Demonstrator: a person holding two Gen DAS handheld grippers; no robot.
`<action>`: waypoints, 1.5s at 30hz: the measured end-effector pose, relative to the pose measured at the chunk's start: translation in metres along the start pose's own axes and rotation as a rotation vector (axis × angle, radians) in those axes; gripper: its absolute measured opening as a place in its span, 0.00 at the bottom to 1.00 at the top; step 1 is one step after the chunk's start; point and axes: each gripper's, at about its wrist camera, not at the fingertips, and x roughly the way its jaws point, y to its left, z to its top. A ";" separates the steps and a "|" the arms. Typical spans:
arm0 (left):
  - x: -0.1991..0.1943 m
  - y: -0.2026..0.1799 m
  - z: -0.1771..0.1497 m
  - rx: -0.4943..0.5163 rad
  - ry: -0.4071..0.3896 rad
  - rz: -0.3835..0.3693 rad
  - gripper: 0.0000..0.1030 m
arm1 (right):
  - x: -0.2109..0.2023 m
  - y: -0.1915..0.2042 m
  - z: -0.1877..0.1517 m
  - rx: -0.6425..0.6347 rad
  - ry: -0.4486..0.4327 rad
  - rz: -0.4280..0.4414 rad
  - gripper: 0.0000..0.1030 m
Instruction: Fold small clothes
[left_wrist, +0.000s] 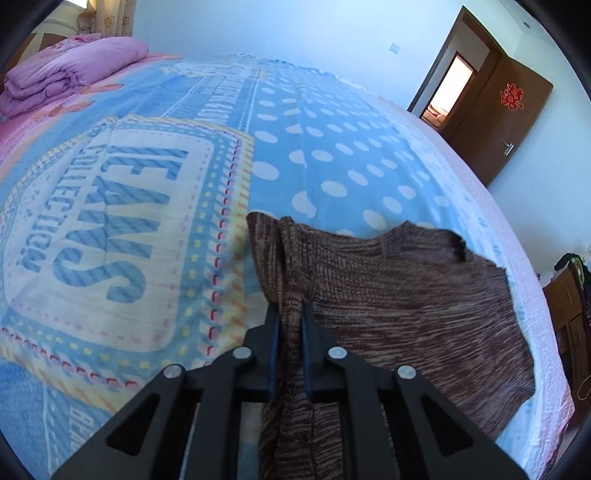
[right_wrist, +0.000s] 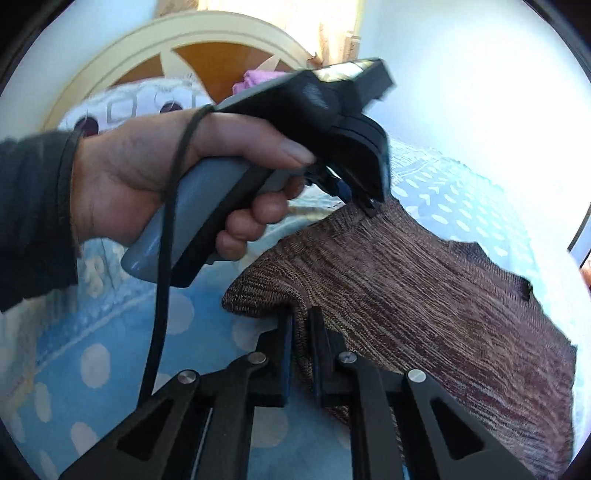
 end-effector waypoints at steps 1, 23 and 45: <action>-0.004 -0.003 0.002 -0.006 0.001 -0.006 0.11 | -0.001 -0.002 0.001 0.009 -0.004 0.003 0.08; -0.054 -0.133 0.029 0.079 -0.084 -0.100 0.10 | -0.093 -0.099 -0.034 0.280 -0.153 0.018 0.07; -0.006 -0.253 0.027 0.189 -0.043 -0.192 0.10 | -0.130 -0.169 -0.079 0.615 -0.157 0.082 0.06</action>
